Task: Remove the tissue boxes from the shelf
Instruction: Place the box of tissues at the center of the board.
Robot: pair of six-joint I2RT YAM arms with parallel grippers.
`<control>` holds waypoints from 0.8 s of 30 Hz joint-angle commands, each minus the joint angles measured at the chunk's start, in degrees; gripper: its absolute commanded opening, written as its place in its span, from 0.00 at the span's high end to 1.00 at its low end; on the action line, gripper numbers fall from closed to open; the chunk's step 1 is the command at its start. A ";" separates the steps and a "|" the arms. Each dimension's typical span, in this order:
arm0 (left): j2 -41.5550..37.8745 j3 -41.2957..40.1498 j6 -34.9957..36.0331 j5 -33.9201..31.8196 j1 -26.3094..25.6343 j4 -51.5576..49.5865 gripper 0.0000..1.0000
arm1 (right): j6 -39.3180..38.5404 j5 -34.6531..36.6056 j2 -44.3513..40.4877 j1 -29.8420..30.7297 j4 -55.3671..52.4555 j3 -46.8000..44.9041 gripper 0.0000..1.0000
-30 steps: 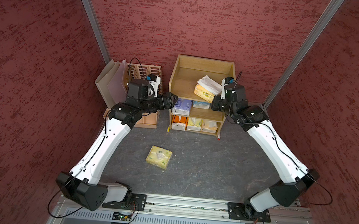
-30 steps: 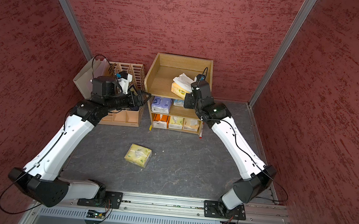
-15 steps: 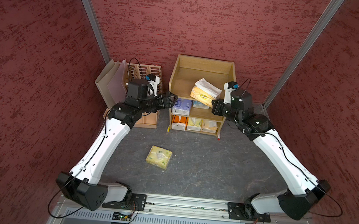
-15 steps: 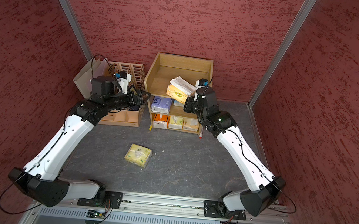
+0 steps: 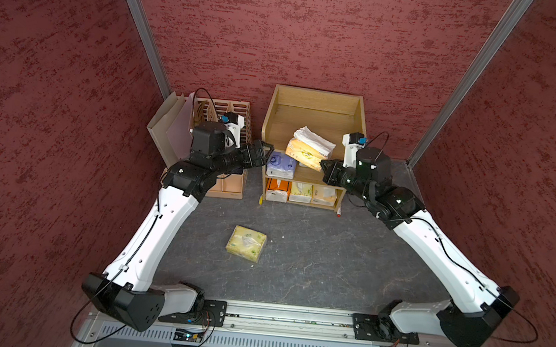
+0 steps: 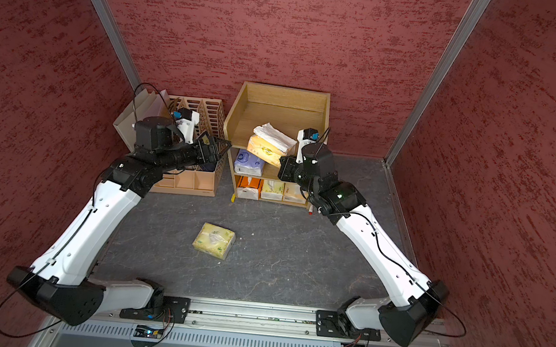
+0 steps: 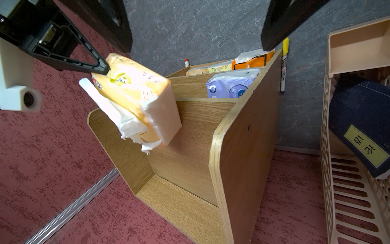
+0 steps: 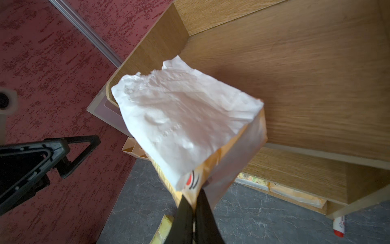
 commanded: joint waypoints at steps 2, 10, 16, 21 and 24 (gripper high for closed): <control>-1.86 -1.14 -0.64 -0.66 0.81 2.06 0.00 | -0.20 1.06 -3.66 2.11 0.35 -1.38 1.00; -2.75 -1.24 -1.50 -2.48 0.94 2.64 0.00 | -1.74 3.90 -4.69 9.21 -5.84 -2.93 1.00; -4.55 -2.27 -1.32 -4.90 1.14 2.32 0.00 | -0.66 6.61 -6.58 14.00 -6.90 -9.53 1.00; -5.70 -2.65 -1.28 -5.52 1.14 1.71 0.00 | 1.23 7.76 -6.60 16.86 -3.26 -16.89 1.00; -6.14 -2.91 -1.26 -5.61 1.16 0.90 0.00 | 2.16 8.76 -5.88 18.43 0.31 -20.45 1.00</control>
